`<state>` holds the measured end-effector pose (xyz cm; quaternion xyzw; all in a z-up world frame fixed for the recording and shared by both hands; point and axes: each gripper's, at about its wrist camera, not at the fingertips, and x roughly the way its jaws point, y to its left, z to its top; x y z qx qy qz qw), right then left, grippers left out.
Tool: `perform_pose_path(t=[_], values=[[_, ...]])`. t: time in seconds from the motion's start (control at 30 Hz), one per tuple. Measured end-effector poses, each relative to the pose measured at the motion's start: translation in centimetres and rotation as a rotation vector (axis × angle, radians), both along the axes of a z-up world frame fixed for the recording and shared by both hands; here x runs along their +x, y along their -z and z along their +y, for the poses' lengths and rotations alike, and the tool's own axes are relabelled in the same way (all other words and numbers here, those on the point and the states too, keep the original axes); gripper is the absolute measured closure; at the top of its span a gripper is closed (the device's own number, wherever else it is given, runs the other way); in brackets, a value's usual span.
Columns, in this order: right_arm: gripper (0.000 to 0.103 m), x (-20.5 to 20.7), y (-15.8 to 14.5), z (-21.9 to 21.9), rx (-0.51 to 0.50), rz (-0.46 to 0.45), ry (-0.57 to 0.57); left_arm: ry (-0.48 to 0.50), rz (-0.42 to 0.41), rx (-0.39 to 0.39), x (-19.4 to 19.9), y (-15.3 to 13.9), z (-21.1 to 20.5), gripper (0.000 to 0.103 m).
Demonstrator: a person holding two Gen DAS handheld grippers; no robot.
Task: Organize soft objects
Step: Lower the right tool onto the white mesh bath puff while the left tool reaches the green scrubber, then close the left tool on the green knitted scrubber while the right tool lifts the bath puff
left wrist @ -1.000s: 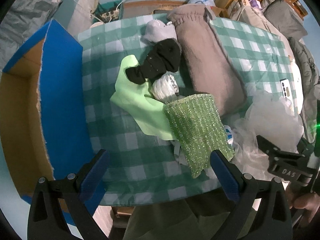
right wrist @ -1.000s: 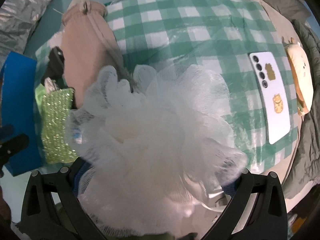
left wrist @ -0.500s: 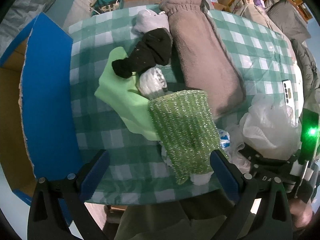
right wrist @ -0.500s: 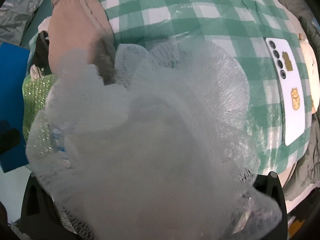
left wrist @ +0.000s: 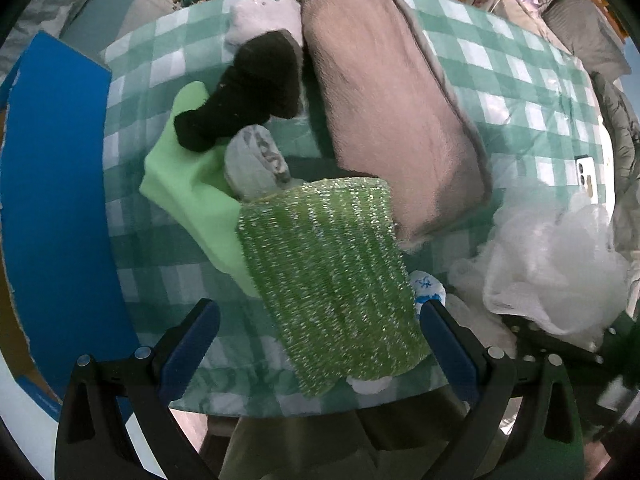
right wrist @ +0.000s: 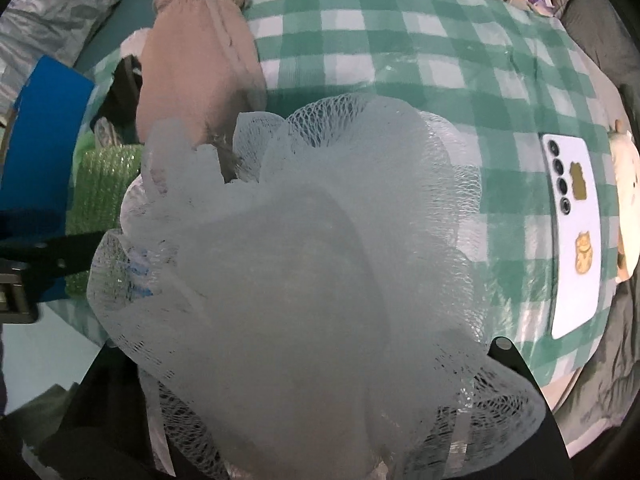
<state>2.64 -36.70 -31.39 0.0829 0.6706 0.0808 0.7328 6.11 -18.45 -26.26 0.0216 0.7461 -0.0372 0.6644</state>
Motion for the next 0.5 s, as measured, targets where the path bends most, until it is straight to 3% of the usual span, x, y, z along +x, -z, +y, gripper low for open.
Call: perform_pose_path(t=[0.1, 0.43, 0.5], values=[[0.039, -0.7, -0.2, -0.5, 0.000, -0.004, 0.004, -0.003, 0.018, 0.005, 0.4, 0.9, -0.8, 0.003], [0.039, 2.2, -2.0, -4.9, 0.016, -0.015, 0.011, -0.051, 0.025, -0.023, 0.4, 1.0, 0.1, 0.035], [0.039, 2.9, -2.7, -6.1, 0.016, -0.022, 0.007, -0.055, 0.024, -0.029, 0.0, 0.7, 0.1, 0.037]])
